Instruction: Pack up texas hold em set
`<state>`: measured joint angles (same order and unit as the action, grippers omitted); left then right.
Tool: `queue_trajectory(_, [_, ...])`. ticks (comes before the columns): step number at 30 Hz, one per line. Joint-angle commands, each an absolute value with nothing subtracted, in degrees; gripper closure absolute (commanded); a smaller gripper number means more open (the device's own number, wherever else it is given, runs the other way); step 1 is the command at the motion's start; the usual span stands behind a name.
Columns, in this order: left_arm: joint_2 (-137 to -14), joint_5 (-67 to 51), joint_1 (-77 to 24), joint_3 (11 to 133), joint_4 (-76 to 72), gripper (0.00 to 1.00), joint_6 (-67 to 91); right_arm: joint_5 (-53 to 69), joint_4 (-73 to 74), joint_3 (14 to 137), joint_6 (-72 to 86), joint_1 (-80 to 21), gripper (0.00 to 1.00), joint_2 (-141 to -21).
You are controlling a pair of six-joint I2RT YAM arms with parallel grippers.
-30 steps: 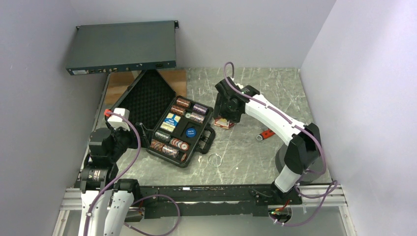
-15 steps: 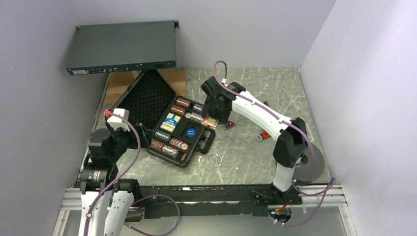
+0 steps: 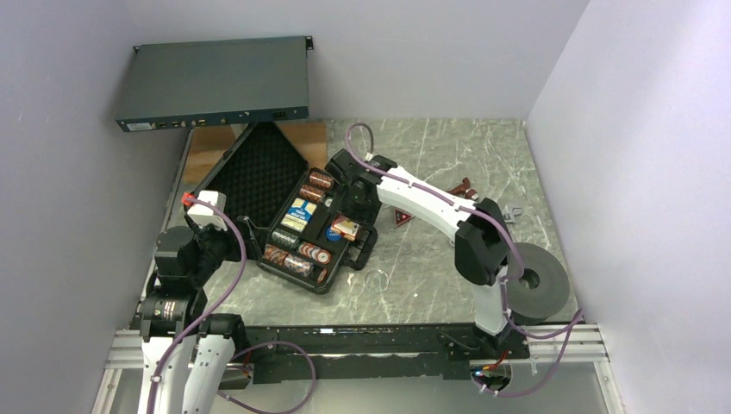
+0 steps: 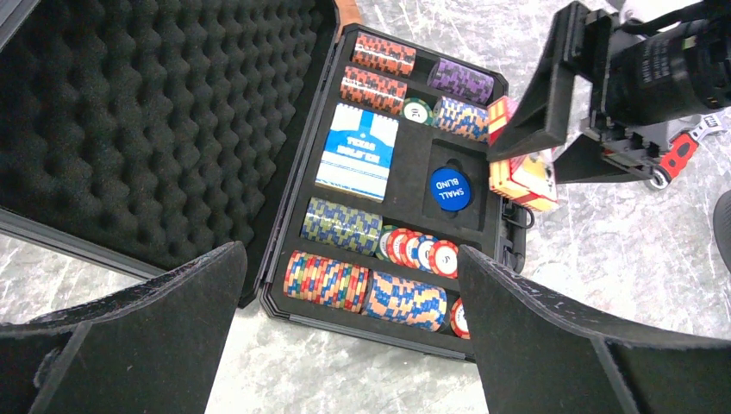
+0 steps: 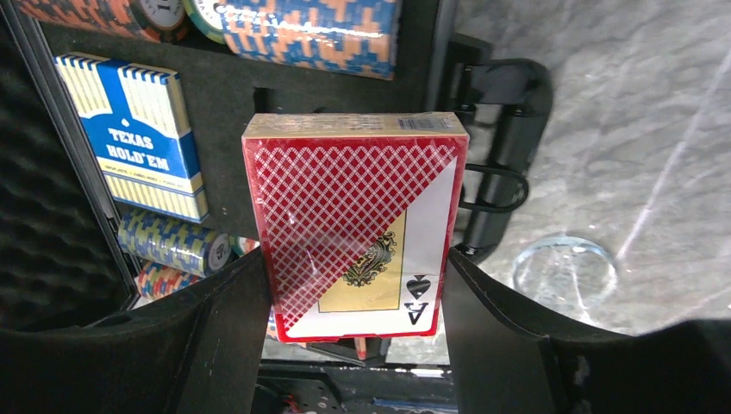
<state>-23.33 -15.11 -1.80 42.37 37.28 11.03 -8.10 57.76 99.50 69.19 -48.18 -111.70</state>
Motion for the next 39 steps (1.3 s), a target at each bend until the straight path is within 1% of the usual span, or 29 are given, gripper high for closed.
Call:
queue_trajectory(1, [-22.7,-14.8,-1.5,42.4,35.8,0.01,10.7,-7.6,54.8,104.4,70.7,-49.2,1.0,-113.0])
queue_trajectory(7, [-22.8,-14.8,-1.6,42.5,35.8,0.01,10.7,-8.2,53.9,106.2,71.2,-49.4,1.0,-115.4])
queue_trajectory(13, [-22.9,-14.8,-1.5,42.4,35.8,0.01,10.7,-5.6,54.3,108.5,72.0,-49.5,1.0,-118.8])
queue_trajectory(27, [-22.8,-14.8,-1.5,42.5,35.8,0.01,10.6,-4.6,50.3,103.2,74.8,-49.9,1.0,-120.3])
queue_trajectory(39, [-23.0,-14.3,-1.5,42.5,35.9,0.01,10.8,-5.0,52.4,104.2,74.9,-50.2,1.0,-121.9])
